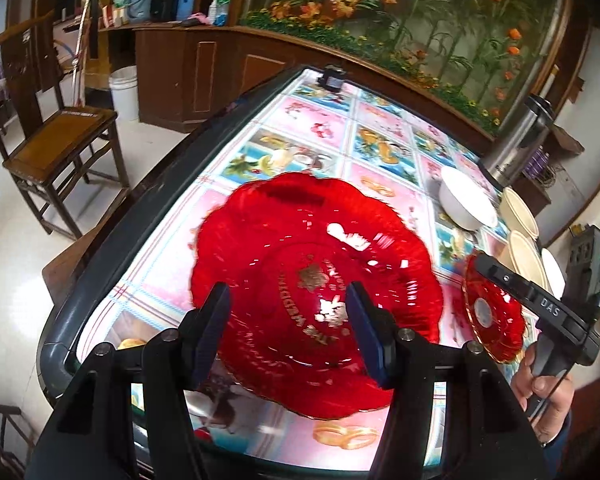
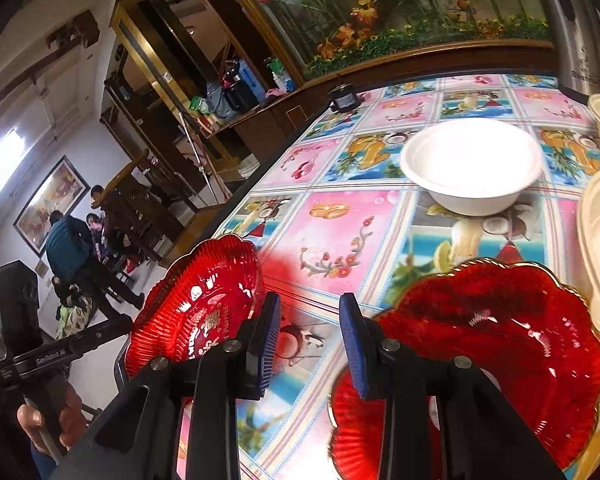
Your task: Organize plates and bowls
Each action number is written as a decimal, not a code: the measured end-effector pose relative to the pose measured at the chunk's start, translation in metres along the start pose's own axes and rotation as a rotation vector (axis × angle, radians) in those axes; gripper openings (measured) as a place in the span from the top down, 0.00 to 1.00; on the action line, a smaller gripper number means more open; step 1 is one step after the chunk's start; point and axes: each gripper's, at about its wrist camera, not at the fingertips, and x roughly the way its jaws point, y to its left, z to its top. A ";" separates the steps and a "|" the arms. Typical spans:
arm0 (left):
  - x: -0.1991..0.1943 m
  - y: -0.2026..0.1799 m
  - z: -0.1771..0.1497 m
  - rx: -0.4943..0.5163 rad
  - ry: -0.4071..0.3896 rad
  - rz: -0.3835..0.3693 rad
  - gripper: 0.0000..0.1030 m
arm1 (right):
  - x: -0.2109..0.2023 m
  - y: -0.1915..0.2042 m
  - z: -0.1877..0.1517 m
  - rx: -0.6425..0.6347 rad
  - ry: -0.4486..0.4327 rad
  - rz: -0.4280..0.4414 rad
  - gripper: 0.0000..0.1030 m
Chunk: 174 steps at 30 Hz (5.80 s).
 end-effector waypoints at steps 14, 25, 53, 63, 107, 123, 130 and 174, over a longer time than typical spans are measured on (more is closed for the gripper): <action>-0.004 -0.059 -0.010 0.144 0.004 -0.084 0.44 | -0.057 -0.033 -0.023 0.051 -0.153 -0.050 0.69; 0.008 -0.108 -0.024 0.243 0.051 -0.154 0.44 | -0.102 -0.064 -0.054 0.135 -0.249 -0.076 0.65; 0.073 -0.183 -0.012 0.300 0.158 -0.179 0.44 | -0.120 -0.125 -0.079 0.391 -0.169 -0.138 0.64; 0.105 -0.197 -0.007 0.327 0.181 -0.153 0.44 | -0.108 -0.124 -0.078 0.391 -0.100 -0.125 0.88; 0.095 -0.233 -0.051 0.543 -0.002 0.043 0.78 | -0.111 -0.114 -0.078 0.320 -0.080 -0.203 0.88; 0.072 -0.226 -0.058 0.539 -0.043 0.030 0.78 | -0.125 -0.092 -0.085 0.245 -0.129 -0.253 0.88; 0.064 -0.222 -0.059 0.535 -0.057 0.025 0.78 | -0.126 -0.088 -0.085 0.251 -0.129 -0.245 0.88; -0.005 -0.146 -0.022 0.364 -0.231 0.039 0.78 | -0.107 -0.001 -0.048 0.063 -0.120 -0.196 0.87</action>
